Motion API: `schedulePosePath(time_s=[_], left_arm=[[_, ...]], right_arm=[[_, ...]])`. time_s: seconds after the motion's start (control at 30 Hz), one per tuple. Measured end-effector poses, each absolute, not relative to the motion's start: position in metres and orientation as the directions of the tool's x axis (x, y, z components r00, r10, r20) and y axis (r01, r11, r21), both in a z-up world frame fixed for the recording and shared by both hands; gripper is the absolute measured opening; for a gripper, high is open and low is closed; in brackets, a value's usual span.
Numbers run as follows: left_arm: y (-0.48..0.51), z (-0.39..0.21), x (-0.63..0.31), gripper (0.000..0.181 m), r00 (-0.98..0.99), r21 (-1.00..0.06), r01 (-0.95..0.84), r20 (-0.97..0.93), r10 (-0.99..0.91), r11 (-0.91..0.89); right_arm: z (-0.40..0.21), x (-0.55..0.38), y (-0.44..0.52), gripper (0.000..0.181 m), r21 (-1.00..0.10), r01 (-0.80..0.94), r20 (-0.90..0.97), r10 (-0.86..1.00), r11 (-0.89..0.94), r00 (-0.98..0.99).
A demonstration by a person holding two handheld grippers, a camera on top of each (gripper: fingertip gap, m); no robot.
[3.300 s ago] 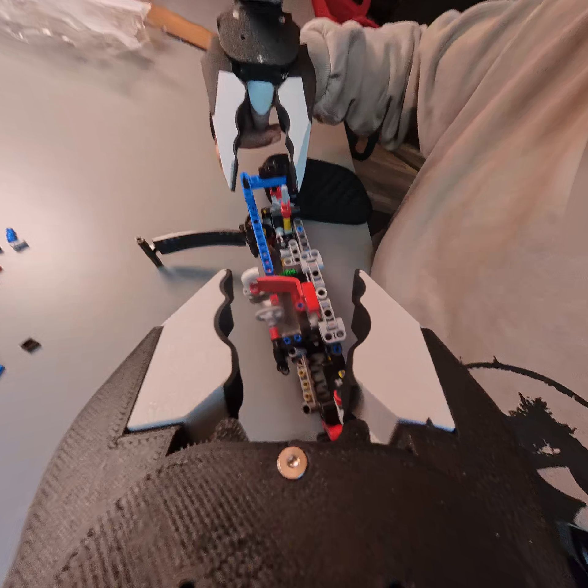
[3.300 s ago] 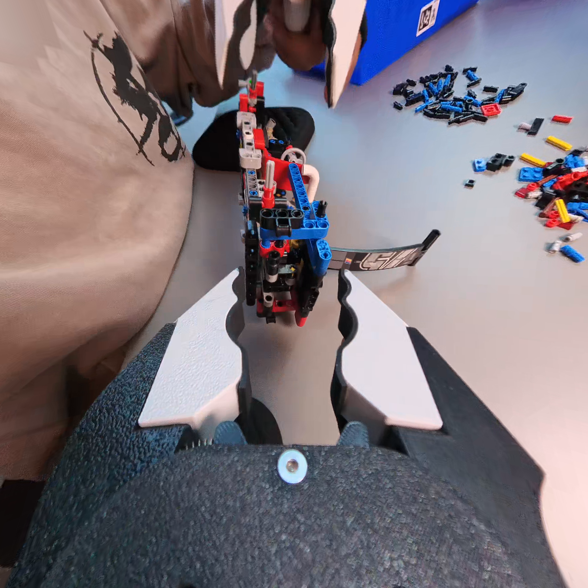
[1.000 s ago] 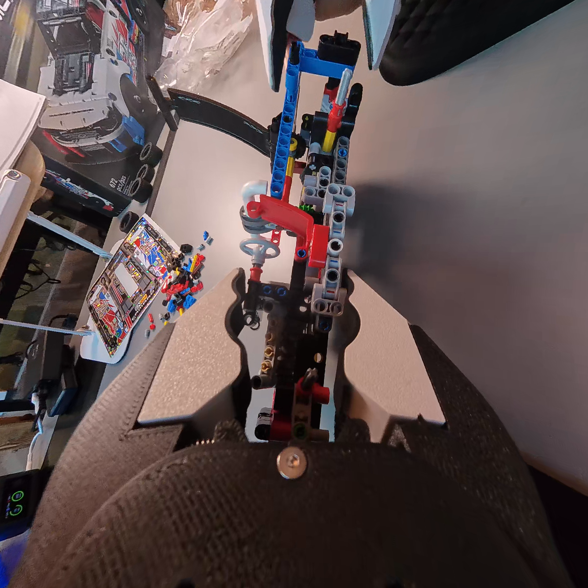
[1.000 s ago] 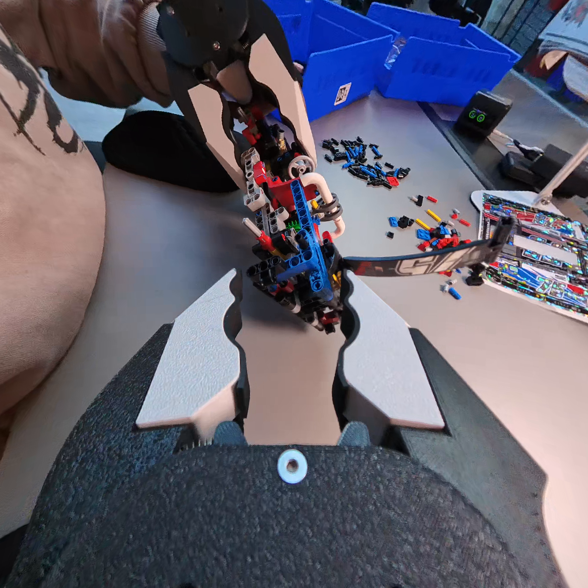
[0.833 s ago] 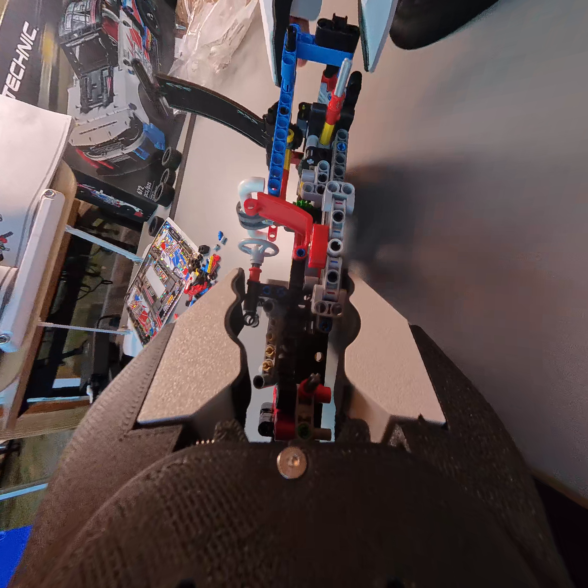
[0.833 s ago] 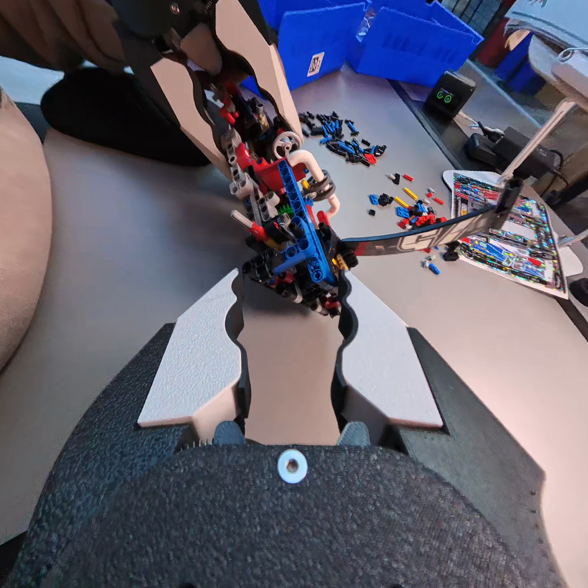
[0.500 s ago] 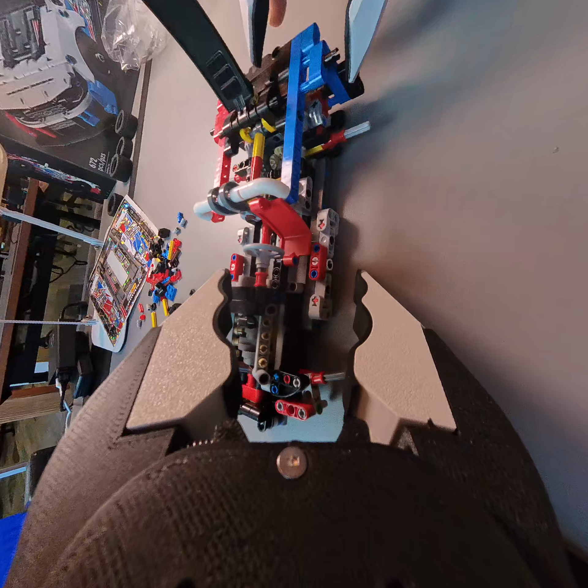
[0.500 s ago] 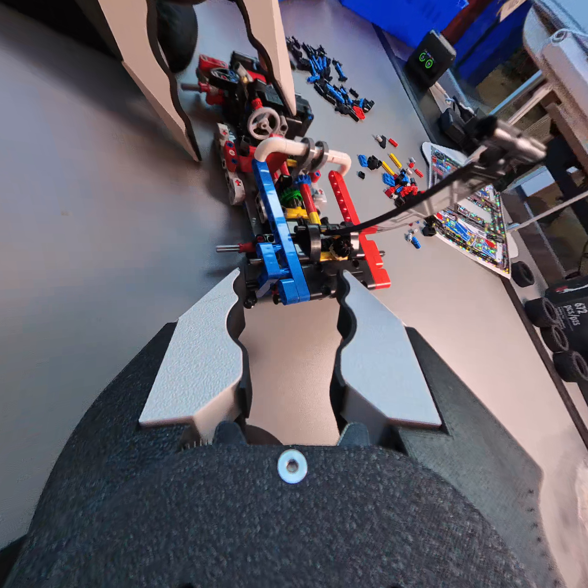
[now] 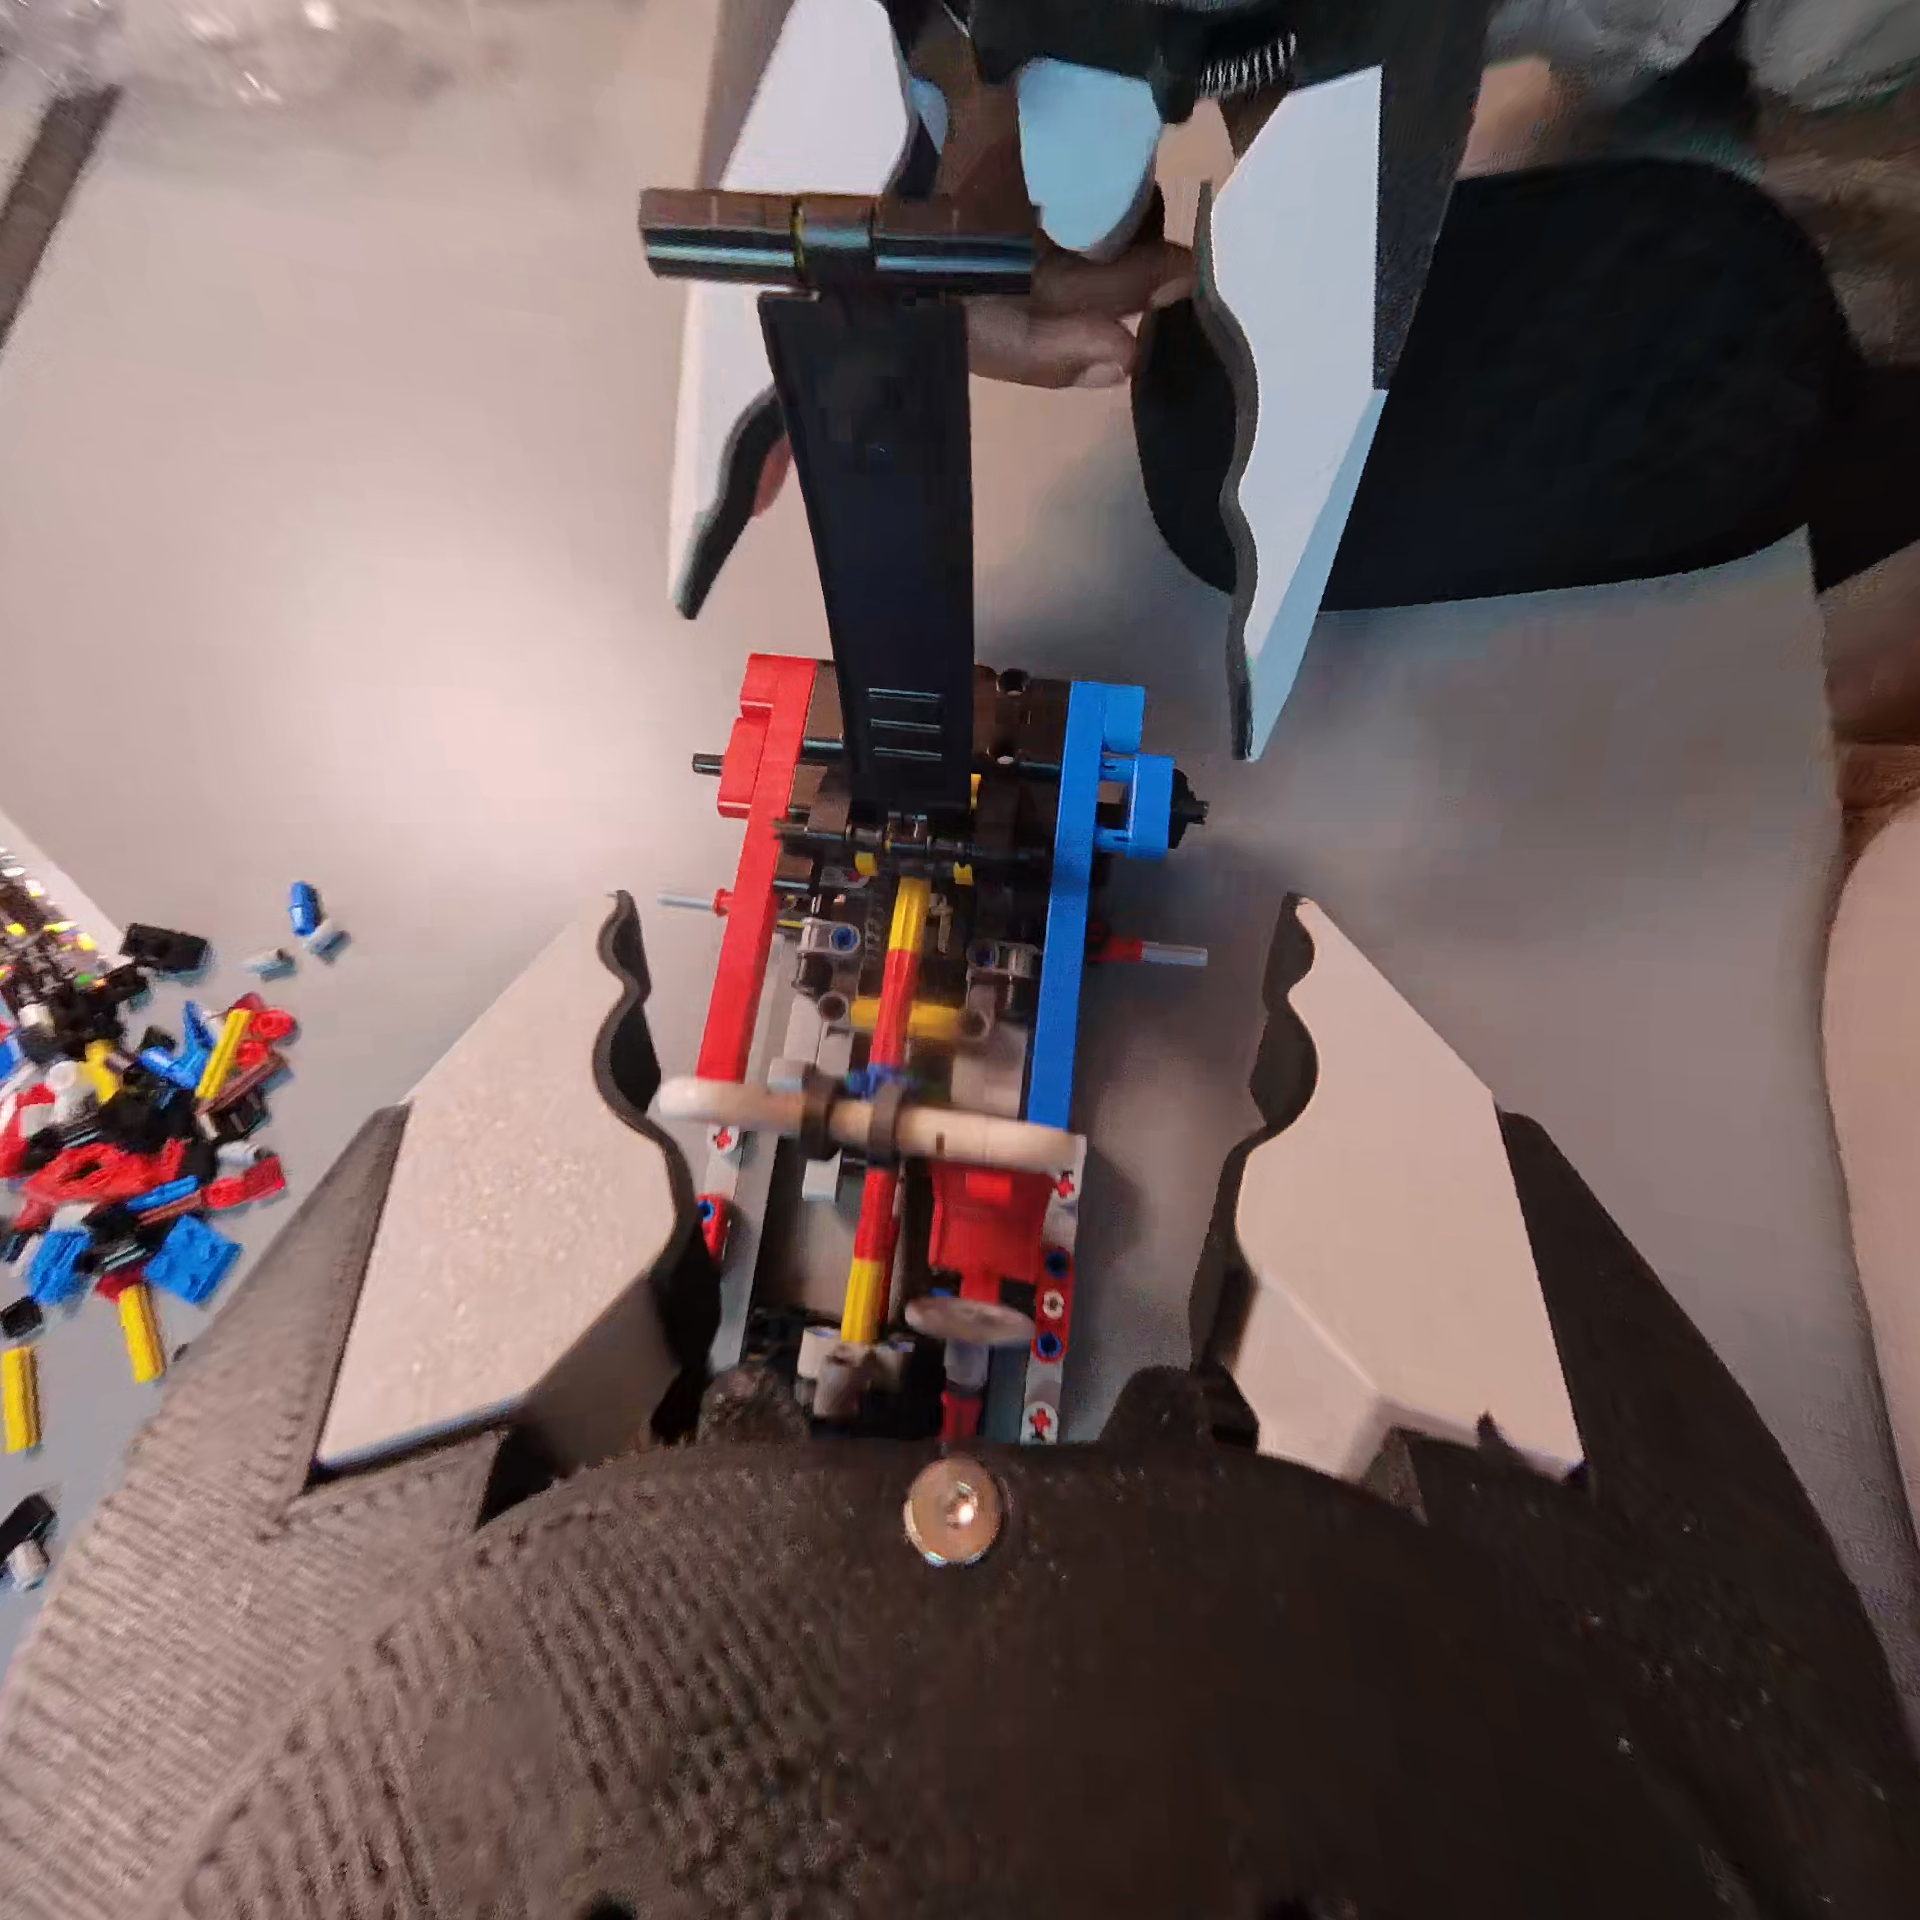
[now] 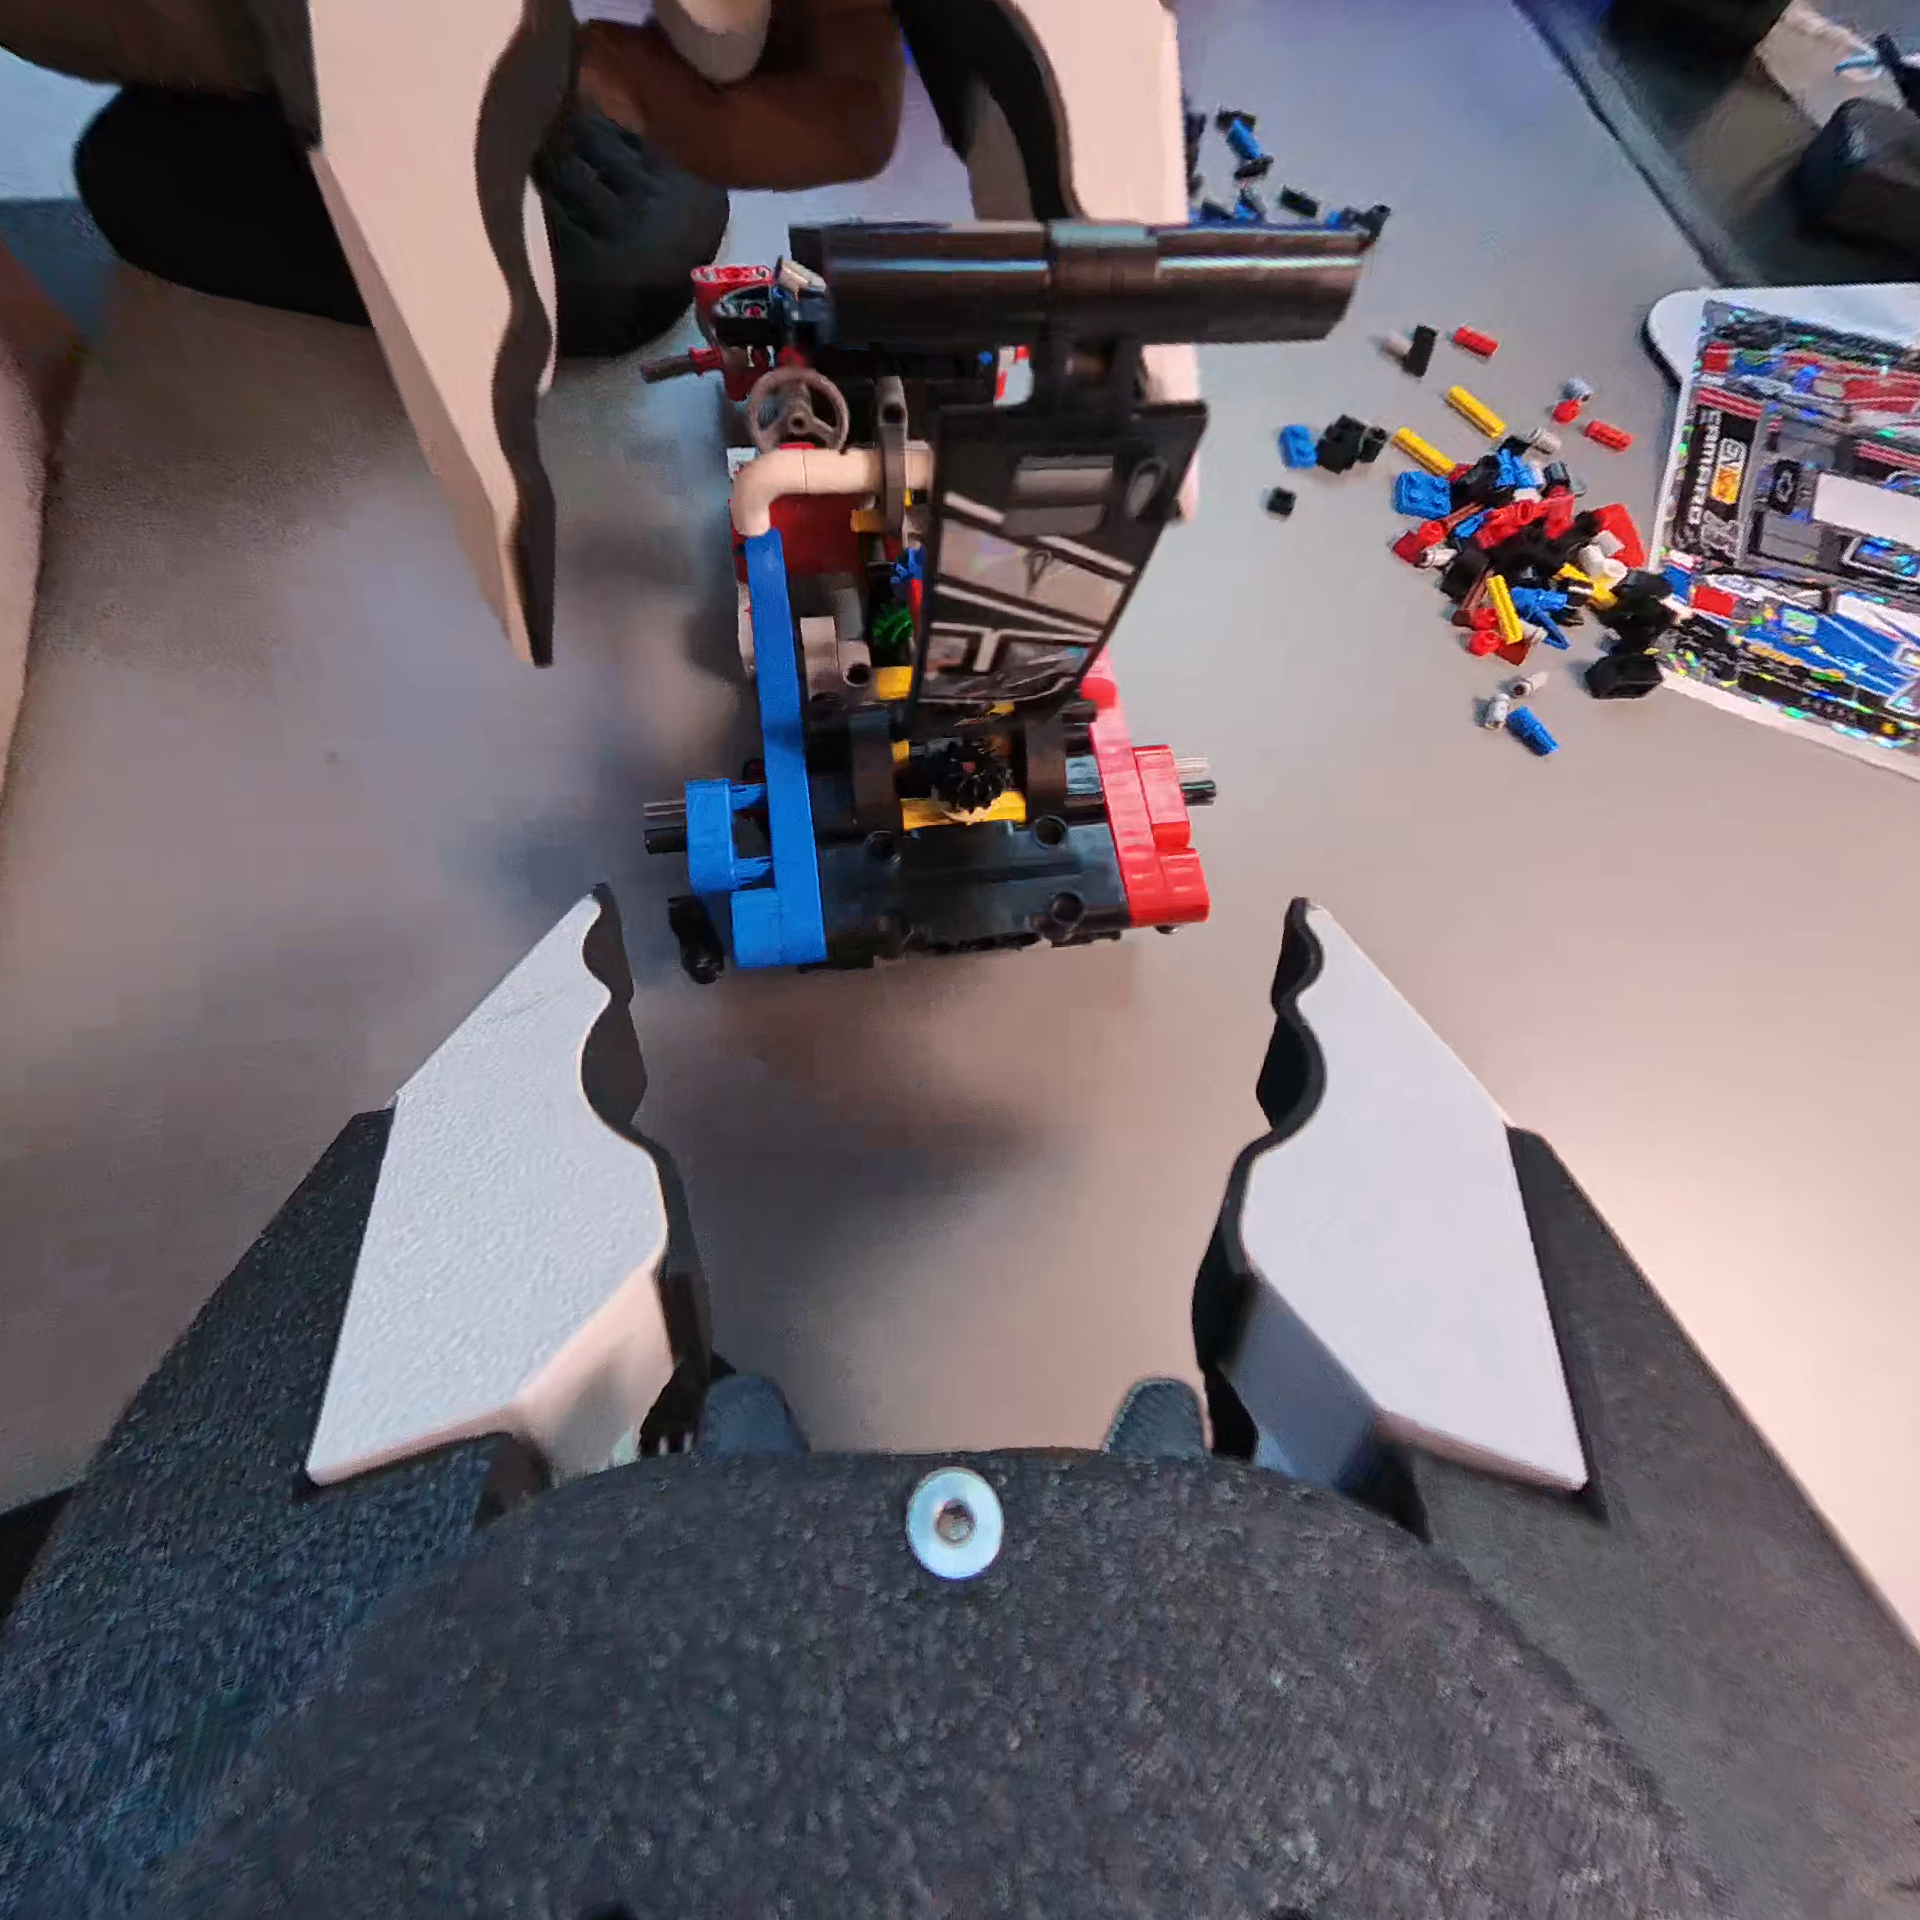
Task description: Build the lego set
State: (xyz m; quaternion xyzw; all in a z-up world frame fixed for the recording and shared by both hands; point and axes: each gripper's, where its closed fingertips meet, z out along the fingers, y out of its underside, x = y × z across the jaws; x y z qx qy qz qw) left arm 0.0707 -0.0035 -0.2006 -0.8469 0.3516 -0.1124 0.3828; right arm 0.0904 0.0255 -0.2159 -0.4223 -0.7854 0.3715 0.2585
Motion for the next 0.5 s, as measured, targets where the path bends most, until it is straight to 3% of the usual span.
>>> schedulePosePath(time_s=[0.17,0.33,0.5], left_arm=[[0.018,-0.228,0.078,0.118,0.688,-0.590,-0.624,-0.105,-0.718,-0.512],[0.023,-0.230,0.082,0.107,0.672,-0.589,-0.631,-0.090,-0.735,-0.505],[0.021,-0.232,0.084,0.104,0.653,-0.577,-0.643,-0.070,-0.754,-0.503]], right_arm=[[-0.226,0.080,0.026,0.120,-0.763,0.486,0.085,0.812,0.425,-0.577],[-0.227,0.079,0.022,0.104,-0.794,0.450,0.076,0.800,0.410,-0.595],[-0.226,0.078,0.022,0.103,-0.809,0.430,0.071,0.793,0.401,-0.605]])
